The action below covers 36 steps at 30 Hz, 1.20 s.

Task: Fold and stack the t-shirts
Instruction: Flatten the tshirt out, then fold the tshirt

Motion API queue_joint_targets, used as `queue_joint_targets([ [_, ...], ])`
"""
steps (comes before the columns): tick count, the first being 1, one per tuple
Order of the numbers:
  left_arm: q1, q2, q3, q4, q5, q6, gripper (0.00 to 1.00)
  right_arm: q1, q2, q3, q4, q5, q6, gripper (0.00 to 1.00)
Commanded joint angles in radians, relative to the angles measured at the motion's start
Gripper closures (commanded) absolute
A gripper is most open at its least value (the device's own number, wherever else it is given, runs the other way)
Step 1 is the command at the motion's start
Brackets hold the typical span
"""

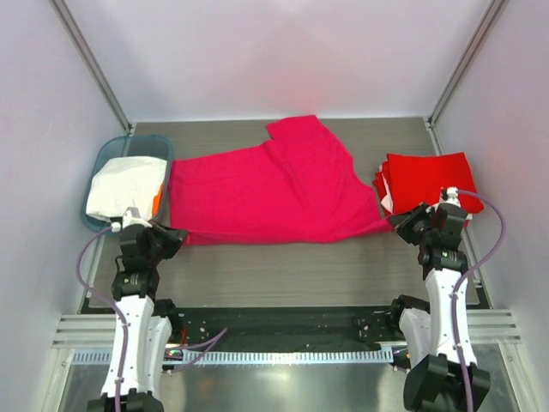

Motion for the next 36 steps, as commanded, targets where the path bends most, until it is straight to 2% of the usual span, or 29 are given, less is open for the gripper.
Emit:
queue_joint_targets([
  [1,0.0,-0.063,0.009,-0.119,-0.158,-0.095,1.0,0.056,0.05,0.067,0.069,0.119,-0.024,0.99],
  [4,0.001,-0.056,0.025,-0.183,-0.226,-0.11,1.0,0.155,0.125,0.117,0.091,0.189,-0.021,0.99],
  [6,0.0,-0.026,0.033,-0.181,-0.223,-0.112,1.0,0.243,0.174,0.163,0.103,0.266,-0.024,0.99],
  [9,0.001,0.012,0.041,-0.175,-0.215,-0.119,1.0,0.301,0.262,0.22,0.121,0.318,-0.018,0.99],
  [16,0.001,0.063,0.049,-0.126,-0.194,-0.1,1.0,0.312,0.412,0.386,0.138,0.345,-0.026,0.99],
  [22,0.001,0.128,0.073,-0.04,-0.116,-0.043,1.0,0.314,0.523,0.548,0.097,0.334,-0.073,0.99],
  [26,0.001,0.205,0.119,-0.037,-0.146,-0.001,1.0,0.315,0.616,0.65,0.055,0.282,-0.099,0.99],
  [36,0.001,0.234,0.168,-0.014,-0.252,0.088,1.0,0.355,0.786,0.825,-0.015,0.257,-0.136,0.99],
])
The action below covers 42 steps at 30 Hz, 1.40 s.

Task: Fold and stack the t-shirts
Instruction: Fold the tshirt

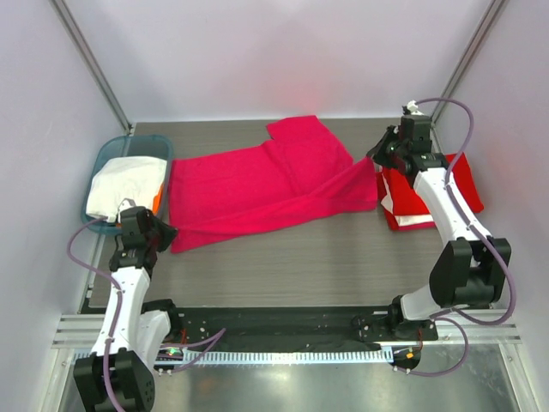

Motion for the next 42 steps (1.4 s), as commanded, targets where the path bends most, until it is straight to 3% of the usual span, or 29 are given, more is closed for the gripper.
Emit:
queue_joint_targets([
  [1,0.003,0.02,0.038,0.052,-0.057,0.058,1.0,0.015,0.036,0.084,-0.013,-0.017,-0.035,0.99],
  [23,0.004,0.159,0.05,0.161,-0.019,0.074,1.0,0.047,0.24,0.368,-0.123,0.073,-0.066,0.99],
  [42,0.003,0.21,0.058,0.214,-0.057,0.088,1.0,0.046,0.338,0.441,-0.131,0.052,-0.066,0.99],
])
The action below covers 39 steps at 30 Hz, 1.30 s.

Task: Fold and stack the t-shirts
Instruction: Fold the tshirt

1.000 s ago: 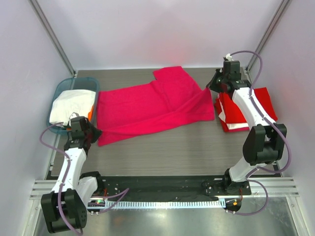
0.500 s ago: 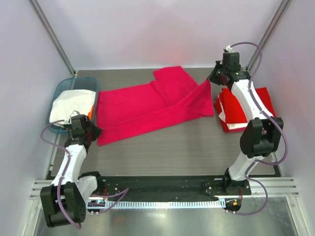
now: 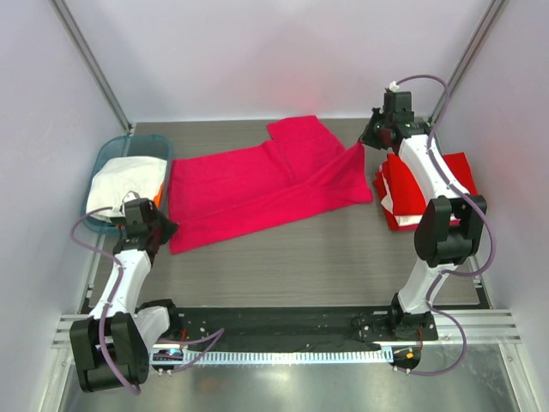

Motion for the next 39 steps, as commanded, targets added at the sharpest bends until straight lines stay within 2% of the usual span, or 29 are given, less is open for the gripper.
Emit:
queue_joint_targets([
  [1,0.003,0.01,0.041,0.077,-0.031,0.012,1.0,0.003,0.0,0.061,0.016,0.002,-0.015,0.99],
  [18,0.003,0.089,0.047,0.118,-0.077,-0.005,1.0,0.002,0.068,0.107,0.016,-0.013,-0.011,0.99],
  [39,0.003,0.147,0.034,0.209,-0.054,-0.023,0.99,0.003,0.206,0.213,0.014,-0.036,-0.003,0.98],
])
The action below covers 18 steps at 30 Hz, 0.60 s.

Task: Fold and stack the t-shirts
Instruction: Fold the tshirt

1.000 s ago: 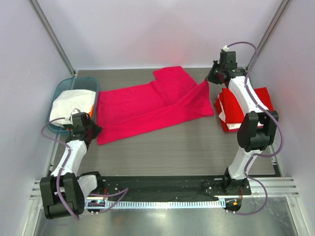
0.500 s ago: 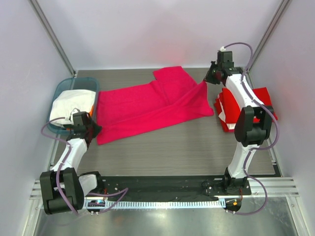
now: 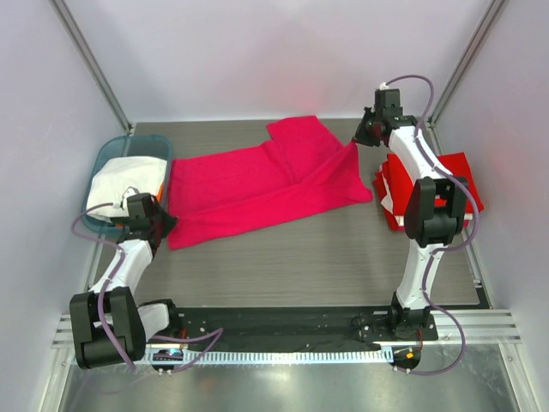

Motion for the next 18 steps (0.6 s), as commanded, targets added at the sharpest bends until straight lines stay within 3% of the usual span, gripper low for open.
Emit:
queue_joint_targets([
  [1,0.003,0.008,0.023,0.057,-0.015,0.004,0.99,0.002,0.002,0.071,0.022,-0.016,-0.004,0.98],
  [18,0.004,0.032,0.031,0.061,-0.009,0.006,1.0,0.003,0.058,0.163,0.0,-0.016,-0.001,0.98],
])
